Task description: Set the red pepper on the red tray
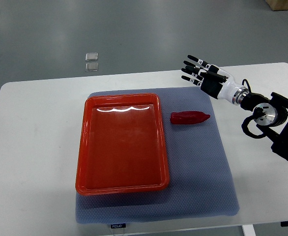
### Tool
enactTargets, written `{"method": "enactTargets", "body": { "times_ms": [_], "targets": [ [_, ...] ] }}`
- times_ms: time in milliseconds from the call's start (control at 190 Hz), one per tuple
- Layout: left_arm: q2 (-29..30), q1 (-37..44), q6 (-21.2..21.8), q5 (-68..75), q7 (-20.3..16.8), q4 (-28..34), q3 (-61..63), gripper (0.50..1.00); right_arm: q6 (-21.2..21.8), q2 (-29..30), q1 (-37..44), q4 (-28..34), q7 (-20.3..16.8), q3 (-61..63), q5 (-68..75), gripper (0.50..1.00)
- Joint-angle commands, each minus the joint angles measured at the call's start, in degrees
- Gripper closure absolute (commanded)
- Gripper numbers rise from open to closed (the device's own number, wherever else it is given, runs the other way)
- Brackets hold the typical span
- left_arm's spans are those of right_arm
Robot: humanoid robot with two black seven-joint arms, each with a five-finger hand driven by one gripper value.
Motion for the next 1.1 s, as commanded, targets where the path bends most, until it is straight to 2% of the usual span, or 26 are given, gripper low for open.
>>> {"method": "enactTargets", "body": {
  "times_ms": [0,663,1094],
  "targets": [
    [0.0,0.0,0.0,0.0,0.0,0.0,0.0,0.500,0.0,0.0,0.0,0.0,0.0,-0.1,0.0,0.587],
    [0.0,0.0,0.0,0.0,0.0,0.9,0.1,0.500,0.1,-0.4,0.8,0.0,0.6,-1.0,-0.6,0.587],
    [0.0,0.0,0.1,0.0,0.0,0.9,0.0,0.500,-0.1,-1.2,3.6,0.3,0.9,-1.1,-21.6,0.591]
  ]
}}
